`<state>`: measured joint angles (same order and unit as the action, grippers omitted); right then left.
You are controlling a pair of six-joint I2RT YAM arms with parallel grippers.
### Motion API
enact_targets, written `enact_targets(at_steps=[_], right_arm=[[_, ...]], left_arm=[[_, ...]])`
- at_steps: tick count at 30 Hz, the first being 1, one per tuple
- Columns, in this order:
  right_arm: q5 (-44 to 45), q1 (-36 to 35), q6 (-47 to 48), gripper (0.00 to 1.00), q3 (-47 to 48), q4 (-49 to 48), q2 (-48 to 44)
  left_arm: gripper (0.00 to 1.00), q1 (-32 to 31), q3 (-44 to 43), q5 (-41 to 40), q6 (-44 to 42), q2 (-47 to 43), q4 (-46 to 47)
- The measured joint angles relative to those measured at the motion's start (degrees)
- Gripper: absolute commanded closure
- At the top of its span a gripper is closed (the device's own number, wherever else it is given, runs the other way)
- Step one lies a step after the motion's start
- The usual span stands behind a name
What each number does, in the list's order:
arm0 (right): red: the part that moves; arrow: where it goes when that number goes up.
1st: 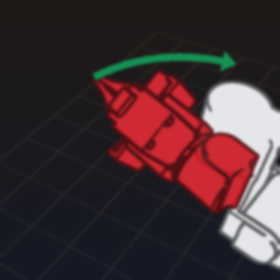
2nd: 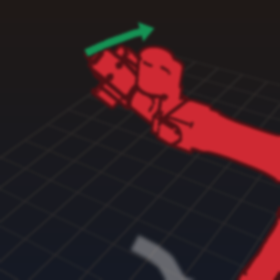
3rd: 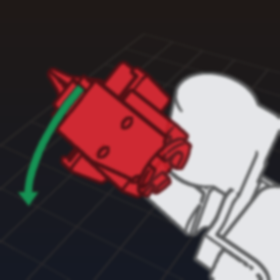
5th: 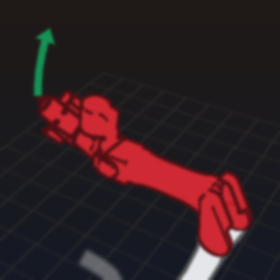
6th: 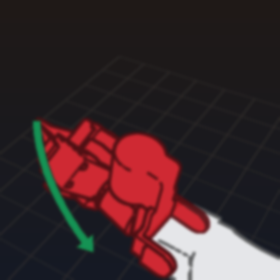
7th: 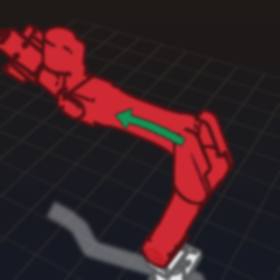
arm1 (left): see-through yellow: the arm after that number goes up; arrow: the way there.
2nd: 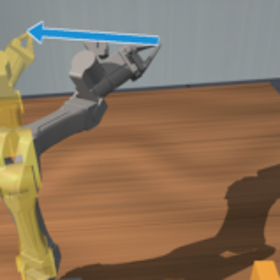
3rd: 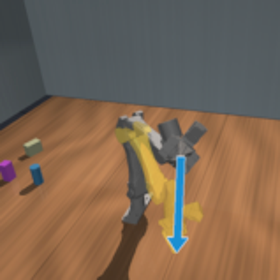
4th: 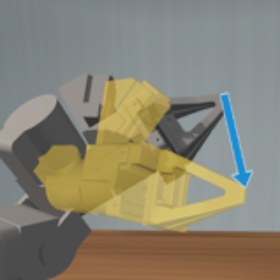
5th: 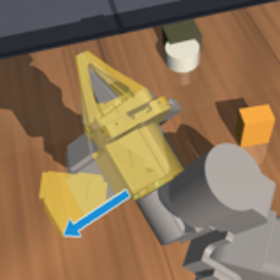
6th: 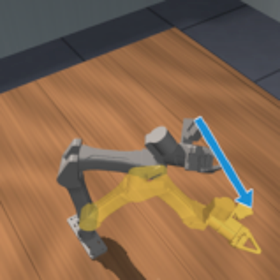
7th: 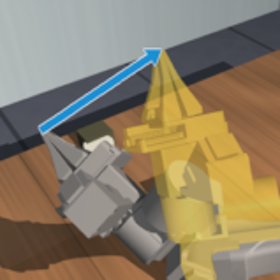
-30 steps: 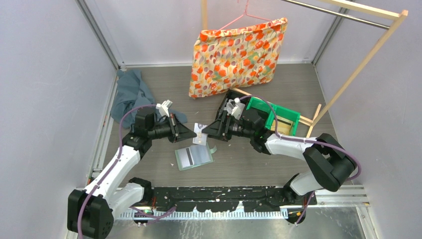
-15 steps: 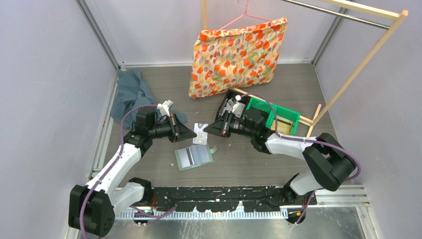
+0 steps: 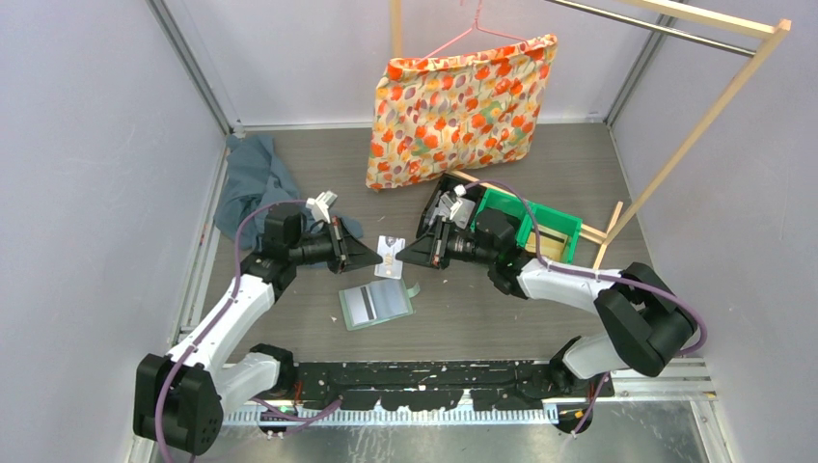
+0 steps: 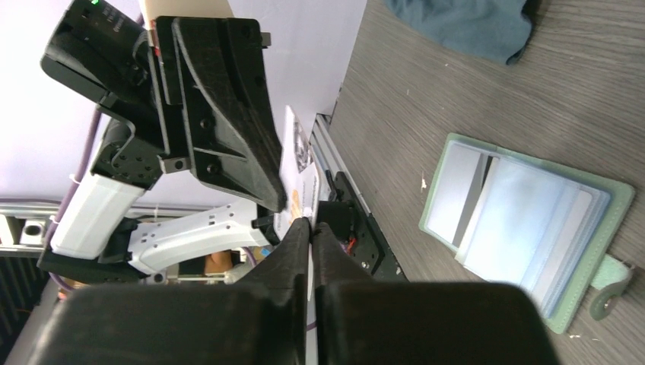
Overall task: Take the credit cards out of the card holder
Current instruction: Place the credit card in the storage box.
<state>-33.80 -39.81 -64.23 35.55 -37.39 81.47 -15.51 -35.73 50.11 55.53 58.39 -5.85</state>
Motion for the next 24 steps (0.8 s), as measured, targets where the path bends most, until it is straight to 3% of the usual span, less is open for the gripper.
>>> enact_targets(at_steps=[7, 11, 12, 18, 24], right_arm=[[0.13, 0.11, 0.04, 0.99, 0.00, -0.15, -0.48], [1.62, 0.02, 1.16, 0.99, 0.02, 2.67, -2.86], [2.64, -0.11, 1.99, 0.99, 0.02, 4.37, -4.17], [14.12, -0.17, 8.20, 0.99, 1.27, 19.74, -12.07], [32.96, -0.17, 14.05, 0.99, 6.62, 38.07, -15.67]], left_arm=[[0.97, 0.04, 0.00, -0.44, -0.07, 0.33, -0.11], [0.58, 0.02, 0.00, -0.48, -0.04, 0.39, 0.04], [0.54, -0.02, 0.00, -0.52, 0.15, 0.52, 0.00], [0.48, -0.02, -0.87, -1.77, -1.22, 0.61, -3.28], [0.48, -0.02, -4.46, -6.64, -5.75, -0.61, -12.07]])
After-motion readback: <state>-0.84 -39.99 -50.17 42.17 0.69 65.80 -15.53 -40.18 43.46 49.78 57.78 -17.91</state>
